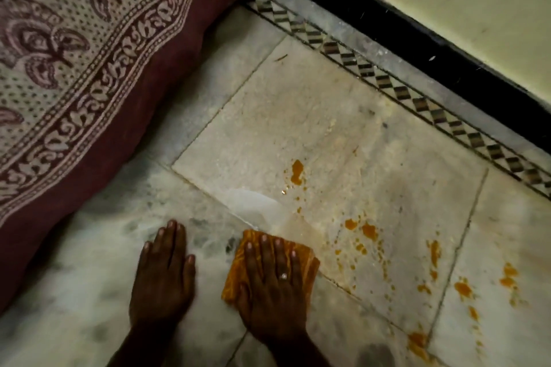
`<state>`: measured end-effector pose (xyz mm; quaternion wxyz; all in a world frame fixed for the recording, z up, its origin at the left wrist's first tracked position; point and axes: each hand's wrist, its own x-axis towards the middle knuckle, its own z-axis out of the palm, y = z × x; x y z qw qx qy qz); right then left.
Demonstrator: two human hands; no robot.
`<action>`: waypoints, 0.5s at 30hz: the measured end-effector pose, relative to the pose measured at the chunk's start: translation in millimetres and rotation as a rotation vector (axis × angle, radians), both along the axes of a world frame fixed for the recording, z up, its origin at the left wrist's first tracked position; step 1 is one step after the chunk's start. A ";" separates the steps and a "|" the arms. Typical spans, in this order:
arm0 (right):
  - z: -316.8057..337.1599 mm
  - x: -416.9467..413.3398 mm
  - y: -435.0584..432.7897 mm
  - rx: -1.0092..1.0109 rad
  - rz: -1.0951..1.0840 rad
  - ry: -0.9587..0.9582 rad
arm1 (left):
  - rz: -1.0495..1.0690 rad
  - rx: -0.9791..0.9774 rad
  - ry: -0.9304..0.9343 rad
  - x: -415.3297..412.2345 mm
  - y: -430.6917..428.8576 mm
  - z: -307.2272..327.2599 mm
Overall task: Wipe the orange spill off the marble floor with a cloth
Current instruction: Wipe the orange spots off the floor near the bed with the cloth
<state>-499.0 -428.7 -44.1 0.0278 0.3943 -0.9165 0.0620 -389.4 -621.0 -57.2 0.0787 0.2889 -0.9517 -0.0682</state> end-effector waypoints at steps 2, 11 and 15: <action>3.3 0.0 0.7 -0.016 0.028 0.012 | -0.014 -0.037 -0.002 -1.1 2.5 0.2; 1.4 -2.3 0.5 -0.039 0.017 -0.049 | 0.026 0.109 -0.050 -2.0 -0.5 0.2; -4.8 -8.7 20.5 -0.068 -0.007 -0.081 | 0.039 0.133 -0.107 -5.3 0.8 0.5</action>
